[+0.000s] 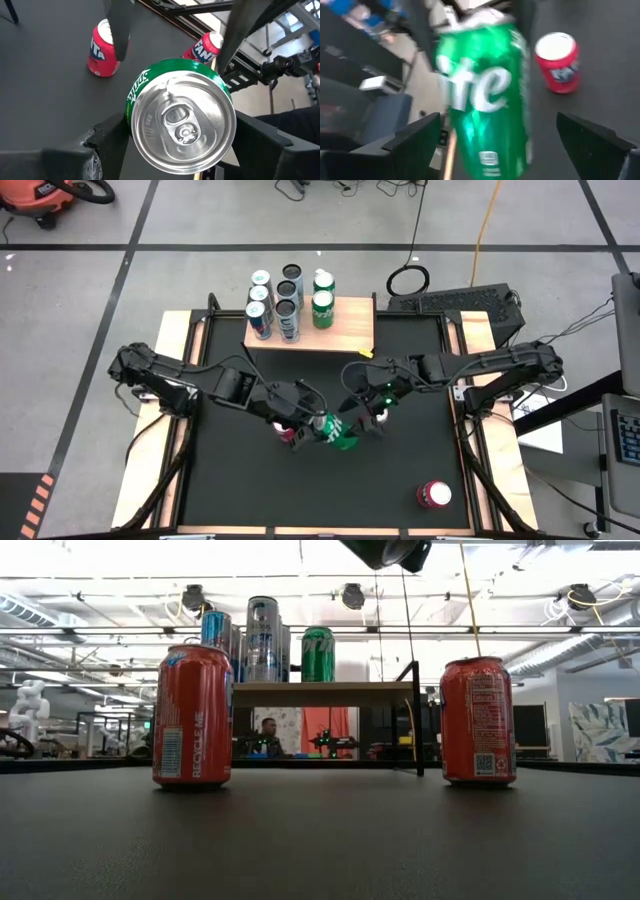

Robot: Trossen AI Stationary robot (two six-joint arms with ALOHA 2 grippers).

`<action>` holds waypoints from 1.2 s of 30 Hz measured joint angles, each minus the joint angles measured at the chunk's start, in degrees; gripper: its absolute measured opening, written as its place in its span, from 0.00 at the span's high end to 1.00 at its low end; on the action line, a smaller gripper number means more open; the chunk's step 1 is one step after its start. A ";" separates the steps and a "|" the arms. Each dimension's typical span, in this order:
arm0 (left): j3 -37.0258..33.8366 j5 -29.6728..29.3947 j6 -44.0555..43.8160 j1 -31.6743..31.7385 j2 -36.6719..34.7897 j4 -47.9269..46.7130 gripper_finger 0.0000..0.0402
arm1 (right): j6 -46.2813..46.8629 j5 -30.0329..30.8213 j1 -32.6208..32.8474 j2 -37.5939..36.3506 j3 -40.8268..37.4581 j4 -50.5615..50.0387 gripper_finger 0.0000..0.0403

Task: Place canned beverage on shelf
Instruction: Put the green soda can on the shelf

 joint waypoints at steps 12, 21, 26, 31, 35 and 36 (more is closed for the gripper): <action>0.00 -0.70 2.50 0.71 0.00 1.04 0.27 | -1.82 -6.22 -0.56 3.16 0.04 4.28 0.06; 0.00 -1.15 3.95 0.93 0.00 2.84 0.27 | -5.86 -6.05 -0.52 3.74 0.04 7.46 0.06; 0.00 -1.51 5.03 1.01 0.00 3.53 0.27 | -6.16 -5.27 -0.89 3.73 0.04 7.33 0.06; 0.00 -1.52 5.10 1.01 0.00 3.95 0.27 | -6.16 -5.30 -0.91 3.71 0.04 6.81 0.06; 0.00 -1.85 5.18 0.98 0.00 3.92 0.27 | -6.38 -5.31 -0.91 3.71 0.04 6.76 0.08; 0.00 -2.18 5.18 0.96 0.00 3.95 0.27 | -6.38 -5.31 -0.89 3.71 0.04 6.76 0.09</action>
